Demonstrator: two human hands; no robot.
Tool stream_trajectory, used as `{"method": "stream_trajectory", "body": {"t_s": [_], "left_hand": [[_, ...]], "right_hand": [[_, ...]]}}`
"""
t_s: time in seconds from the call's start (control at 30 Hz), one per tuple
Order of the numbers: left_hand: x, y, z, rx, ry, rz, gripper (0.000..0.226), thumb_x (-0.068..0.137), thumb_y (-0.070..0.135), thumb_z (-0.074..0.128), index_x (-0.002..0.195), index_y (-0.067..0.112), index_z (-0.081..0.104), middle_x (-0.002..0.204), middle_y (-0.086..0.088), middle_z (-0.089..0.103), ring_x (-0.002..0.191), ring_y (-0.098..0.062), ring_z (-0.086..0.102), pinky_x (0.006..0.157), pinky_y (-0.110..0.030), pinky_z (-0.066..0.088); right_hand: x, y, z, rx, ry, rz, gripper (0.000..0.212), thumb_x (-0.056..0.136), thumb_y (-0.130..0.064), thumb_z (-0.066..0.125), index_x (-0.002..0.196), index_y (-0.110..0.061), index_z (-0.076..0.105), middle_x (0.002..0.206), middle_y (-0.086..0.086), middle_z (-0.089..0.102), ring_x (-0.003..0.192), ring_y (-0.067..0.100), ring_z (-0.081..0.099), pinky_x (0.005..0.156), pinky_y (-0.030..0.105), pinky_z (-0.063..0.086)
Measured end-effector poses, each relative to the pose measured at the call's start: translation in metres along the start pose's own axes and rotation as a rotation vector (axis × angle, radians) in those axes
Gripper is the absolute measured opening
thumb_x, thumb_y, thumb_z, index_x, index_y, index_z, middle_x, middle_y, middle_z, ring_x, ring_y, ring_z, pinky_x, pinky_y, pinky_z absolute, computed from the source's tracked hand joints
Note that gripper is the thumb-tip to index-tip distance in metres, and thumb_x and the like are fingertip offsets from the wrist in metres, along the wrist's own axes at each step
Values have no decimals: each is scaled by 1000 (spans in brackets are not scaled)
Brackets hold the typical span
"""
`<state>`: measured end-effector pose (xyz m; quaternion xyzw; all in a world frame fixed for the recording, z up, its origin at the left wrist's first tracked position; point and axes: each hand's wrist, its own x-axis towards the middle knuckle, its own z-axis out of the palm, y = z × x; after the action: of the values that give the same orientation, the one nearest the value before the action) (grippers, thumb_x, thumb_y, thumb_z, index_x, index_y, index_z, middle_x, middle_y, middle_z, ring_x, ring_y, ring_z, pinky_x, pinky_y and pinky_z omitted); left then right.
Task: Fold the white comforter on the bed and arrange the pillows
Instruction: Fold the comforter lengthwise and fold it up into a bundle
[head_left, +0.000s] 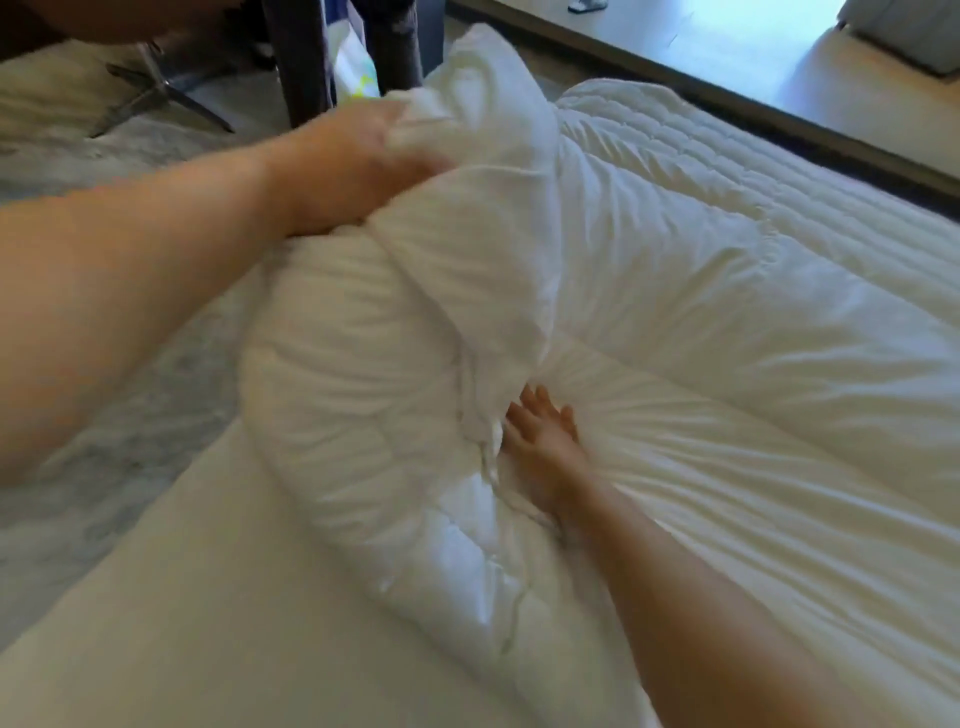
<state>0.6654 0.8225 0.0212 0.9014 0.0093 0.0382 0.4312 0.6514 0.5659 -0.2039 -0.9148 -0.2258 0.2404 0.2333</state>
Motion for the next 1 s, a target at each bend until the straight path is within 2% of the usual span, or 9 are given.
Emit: {"method": "stream_trajectory", "body": {"t_s": [0.07,0.17,0.3,0.43,0.53,0.73,0.8,0.87,1.0], "left_hand": [[-2,61,34,93,-77,119,22,92,37,63,111,25,61,99,14,62,89,-1,57,75,-9,40],[-20,115,111,154,-175,246,36,91,36,65,121,17,58,118,-2,60,109,-17,54,79,-12,29],[-78,148,230,313,-483,236,44,92,37,60,128,14,51,141,-14,45,115,-34,55,84,-30,42],[-127,175,308,582,-825,153,60,97,21,50,149,2,27,152,-22,29,130,-35,44,95,-39,43],[-146,199,344,938,-931,358,51,101,23,44,147,3,34,152,-14,34,137,-30,37,91,-35,44],[-158,251,348,1021,-979,329,48,100,15,40,145,-1,33,151,-20,29,131,-36,39,91,-46,49],[-159,280,344,882,-881,328,47,99,14,40,144,0,33,145,-21,31,89,-30,48,80,-43,52],[-159,305,350,665,-749,321,44,97,18,45,138,3,38,135,-19,38,61,-18,31,63,-36,46],[-167,317,389,601,-846,331,49,99,18,45,144,4,33,143,-18,32,84,-23,32,84,-39,46]], "right_hand": [[-30,-1,-50,635,111,82,33,101,-30,40,114,-12,65,115,8,69,111,23,60,99,38,44],[-90,27,-116,1437,342,331,40,101,-46,37,89,-15,60,65,-2,69,65,14,66,77,36,50],[-167,93,-179,1444,502,365,62,86,-68,38,107,-15,61,83,2,70,85,21,65,75,40,49],[-201,122,-214,1241,375,325,82,72,-79,48,130,-23,55,113,-1,68,104,22,64,83,46,50],[-196,134,-215,1126,409,394,106,58,-77,72,145,-30,35,133,-3,59,114,25,61,92,53,50],[-190,149,-232,1077,624,503,39,81,-10,59,119,-8,56,89,11,65,68,24,63,50,25,49],[-196,153,-257,1065,773,436,29,79,-2,50,105,-5,63,75,7,61,63,22,60,50,24,47],[-207,166,-283,999,900,417,22,78,-1,49,93,-9,63,69,3,59,60,20,59,51,25,46],[-238,216,-280,872,797,592,28,85,1,50,109,-6,62,82,8,62,70,22,61,58,28,53]]}}
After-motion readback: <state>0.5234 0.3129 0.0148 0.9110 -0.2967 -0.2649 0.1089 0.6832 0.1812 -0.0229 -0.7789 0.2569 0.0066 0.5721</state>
